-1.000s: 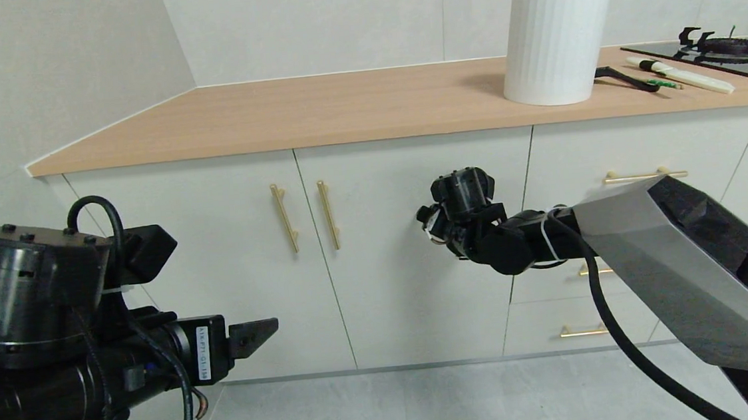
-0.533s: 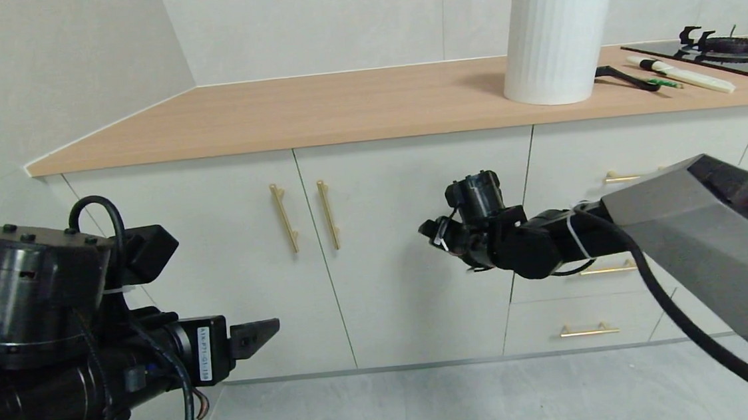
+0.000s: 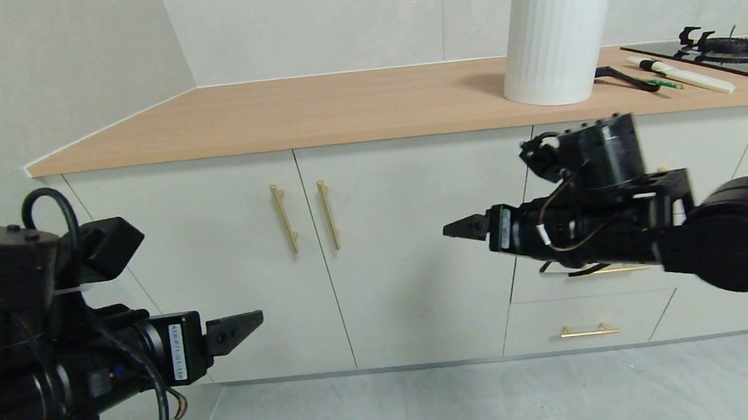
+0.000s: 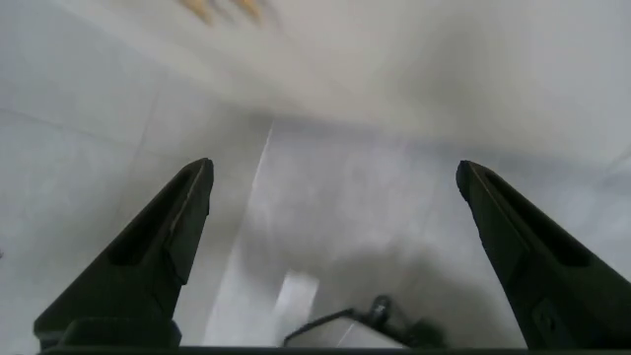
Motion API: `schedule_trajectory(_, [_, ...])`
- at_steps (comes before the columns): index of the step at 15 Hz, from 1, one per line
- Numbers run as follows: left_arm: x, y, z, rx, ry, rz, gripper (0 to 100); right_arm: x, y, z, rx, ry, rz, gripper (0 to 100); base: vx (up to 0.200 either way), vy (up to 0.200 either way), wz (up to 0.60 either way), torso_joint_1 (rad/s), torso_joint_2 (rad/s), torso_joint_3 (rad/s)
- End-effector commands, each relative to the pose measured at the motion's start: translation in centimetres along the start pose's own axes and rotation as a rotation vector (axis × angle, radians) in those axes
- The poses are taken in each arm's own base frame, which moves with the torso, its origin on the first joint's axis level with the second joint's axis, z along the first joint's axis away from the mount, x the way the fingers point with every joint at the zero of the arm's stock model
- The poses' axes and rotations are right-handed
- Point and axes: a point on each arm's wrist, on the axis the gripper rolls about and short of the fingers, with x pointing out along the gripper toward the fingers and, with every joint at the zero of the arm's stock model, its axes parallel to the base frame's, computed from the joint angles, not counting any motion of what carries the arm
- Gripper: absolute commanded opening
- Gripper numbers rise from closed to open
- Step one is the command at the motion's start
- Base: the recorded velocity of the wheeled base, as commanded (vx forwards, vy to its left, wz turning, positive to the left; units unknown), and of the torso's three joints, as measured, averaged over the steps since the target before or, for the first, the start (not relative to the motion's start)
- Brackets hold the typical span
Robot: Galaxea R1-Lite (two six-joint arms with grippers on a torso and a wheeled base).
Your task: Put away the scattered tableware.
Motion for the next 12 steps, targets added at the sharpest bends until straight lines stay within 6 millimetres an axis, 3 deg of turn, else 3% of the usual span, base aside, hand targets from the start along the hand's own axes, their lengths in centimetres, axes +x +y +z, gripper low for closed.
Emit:
schedule_trajectory(1, [-2.4,0.9,0.0,-0.023,-0.074,-0.010,100,-10.2,0.9,1.7,-0.063,-0.224,-0.019,100,0.000,0.000,0.00,0.000,0.00,0.000])
schedule_trajectory(3, [-5.0,2.0,-0.3,-0.047,-0.158,-0.017,100,-15.9,0.3,0.9,-0.114,-0.357,-0.097,100,0.000,0.000,0.00,0.000,0.00,0.000])
schedule_trajectory(7, [-12.1,5.0,-3.3,-0.038,-0.374,-0.004,100,-27.1,-1.9,-4.3,-0.225,-0.575,-0.116,100,0.000,0.000,0.00,0.000,0.00,0.000])
schedule_trajectory(9, [-15.0,6.2,-5.7,-0.035,-0.450,0.036,100,-30.7,-3.3,-7.5,-0.330,-0.640,-0.275,100,0.000,0.000,0.00,0.000,0.00,0.000])
schedule_trajectory(12, [-18.3,7.3,-9.5,-0.047,-0.566,0.053,100,-35.3,-3.6,-12.4,-0.429,-0.728,-0.390,100,0.000,0.000,0.00,0.000,0.00,0.000])
